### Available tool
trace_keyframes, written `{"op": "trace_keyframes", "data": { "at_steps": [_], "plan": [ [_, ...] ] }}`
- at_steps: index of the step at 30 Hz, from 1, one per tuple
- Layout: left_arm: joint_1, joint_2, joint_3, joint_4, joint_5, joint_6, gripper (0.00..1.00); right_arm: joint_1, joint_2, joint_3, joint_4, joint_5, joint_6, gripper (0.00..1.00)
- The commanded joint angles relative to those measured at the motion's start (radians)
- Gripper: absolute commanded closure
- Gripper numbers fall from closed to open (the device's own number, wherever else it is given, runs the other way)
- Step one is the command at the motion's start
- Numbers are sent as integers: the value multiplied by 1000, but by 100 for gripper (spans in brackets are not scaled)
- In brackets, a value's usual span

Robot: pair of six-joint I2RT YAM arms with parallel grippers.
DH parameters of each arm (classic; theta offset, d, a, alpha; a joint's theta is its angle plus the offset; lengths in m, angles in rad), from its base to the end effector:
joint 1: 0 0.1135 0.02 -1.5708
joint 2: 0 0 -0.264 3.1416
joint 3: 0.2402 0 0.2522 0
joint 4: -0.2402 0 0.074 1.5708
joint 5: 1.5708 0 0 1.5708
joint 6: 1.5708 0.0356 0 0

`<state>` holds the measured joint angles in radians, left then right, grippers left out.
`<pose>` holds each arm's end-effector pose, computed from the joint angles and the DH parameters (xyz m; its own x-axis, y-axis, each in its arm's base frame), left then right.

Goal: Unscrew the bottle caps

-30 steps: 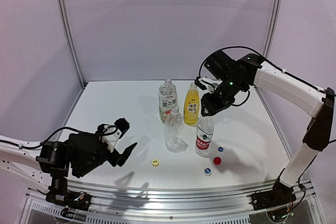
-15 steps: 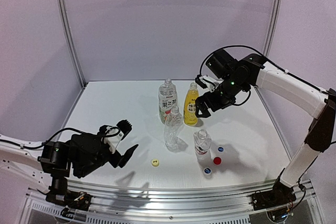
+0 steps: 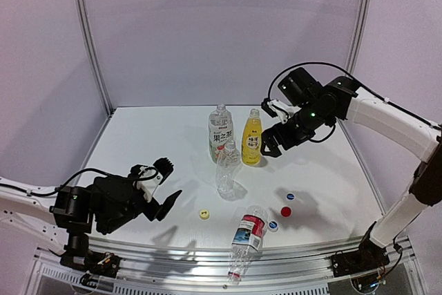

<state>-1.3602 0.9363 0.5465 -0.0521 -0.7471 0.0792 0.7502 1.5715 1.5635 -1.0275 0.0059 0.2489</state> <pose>0.0662 -0.1938 0.2457 -0.0425 0.4766 -0.8781 0.5943 0.7186 0.3612 0.2354 0.2191 0.3413 -0.7772 -0.3876 -0.4956 -0.5036 0.8554 0.1207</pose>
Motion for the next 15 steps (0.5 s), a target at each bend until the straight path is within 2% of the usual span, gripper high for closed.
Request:
{"op": "trace_keyframes", "data": {
  "at_steps": [1, 2, 6, 8, 10, 12, 15],
  "plan": [
    [-4, 0, 17, -13, -2, -4, 19, -5, -196, -171, 194, 19, -71, 1],
    [-4, -3, 17, -13, -1, -5, 19, -6, -267, -251, 277, 0, -98, 1],
    [-4, -5, 17, -15, 0, -6, 19, -6, -533, -621, 646, -306, -140, 1],
    [-5, -5, 21, -18, -3, -5, 19, -4, -598, -783, 787, -425, -118, 1],
    [-5, -5, 21, -22, -10, -5, 19, 2, -607, -838, 835, -573, -153, 1],
    [-5, -8, 20, -23, -21, -5, 19, 70, -583, -838, 798, -501, -205, 2],
    [-1, -21, 14, -23, -40, -4, 19, 328, -475, -785, 678, -115, -363, 1]
  ]
}}
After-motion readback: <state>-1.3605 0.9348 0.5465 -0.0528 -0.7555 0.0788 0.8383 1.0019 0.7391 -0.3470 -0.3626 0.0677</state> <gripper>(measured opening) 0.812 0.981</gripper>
